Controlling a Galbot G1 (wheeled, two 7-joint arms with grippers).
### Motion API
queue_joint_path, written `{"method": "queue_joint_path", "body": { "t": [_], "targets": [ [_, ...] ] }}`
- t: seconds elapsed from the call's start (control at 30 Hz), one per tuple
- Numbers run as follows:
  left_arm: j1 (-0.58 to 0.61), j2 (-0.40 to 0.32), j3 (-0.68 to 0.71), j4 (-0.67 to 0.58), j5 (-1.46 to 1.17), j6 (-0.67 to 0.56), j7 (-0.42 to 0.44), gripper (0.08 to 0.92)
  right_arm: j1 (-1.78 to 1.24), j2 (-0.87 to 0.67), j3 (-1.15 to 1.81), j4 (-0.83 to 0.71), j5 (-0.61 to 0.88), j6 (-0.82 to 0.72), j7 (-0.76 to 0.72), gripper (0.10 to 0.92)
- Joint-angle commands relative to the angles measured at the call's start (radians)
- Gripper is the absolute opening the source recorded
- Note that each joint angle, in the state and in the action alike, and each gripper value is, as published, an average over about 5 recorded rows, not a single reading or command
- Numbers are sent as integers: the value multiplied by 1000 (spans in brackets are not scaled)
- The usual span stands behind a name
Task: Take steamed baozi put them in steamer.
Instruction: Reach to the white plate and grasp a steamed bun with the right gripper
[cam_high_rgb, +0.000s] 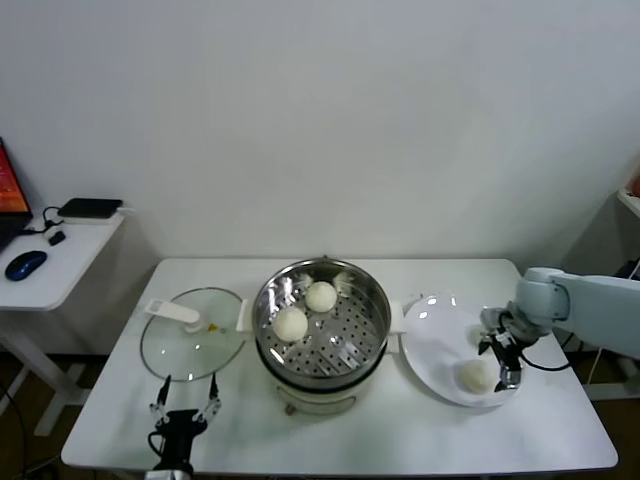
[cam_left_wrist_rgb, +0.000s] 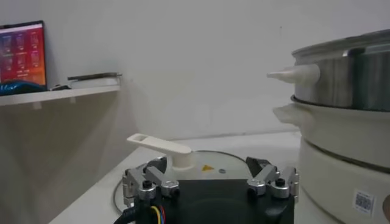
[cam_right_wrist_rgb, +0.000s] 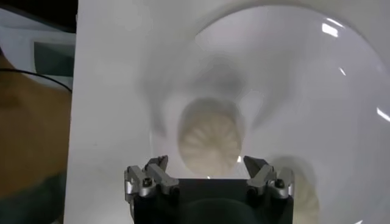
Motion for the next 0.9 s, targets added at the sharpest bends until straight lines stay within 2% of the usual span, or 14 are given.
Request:
{"method": "queue_joint_path", "body": {
  "t": [0.03,0.4,0.67,0.9],
  "targets": [
    [0,2,0,3,5,-2,-2,823,-79,-12,73,-22,-28,-1,15,823],
    [0,6,-2,-4,1,0,-2,823,-80,-10,81,-17,-36,-5,15,816],
    [4,5,-4,-8,0,-1,-2,823,-72,-10,78,-13,-36,-3,8,649],
    [7,5,-10,-16,0,-1,-2,823,92,-12,-29,20,3,38,-28,558]
  ]
}}
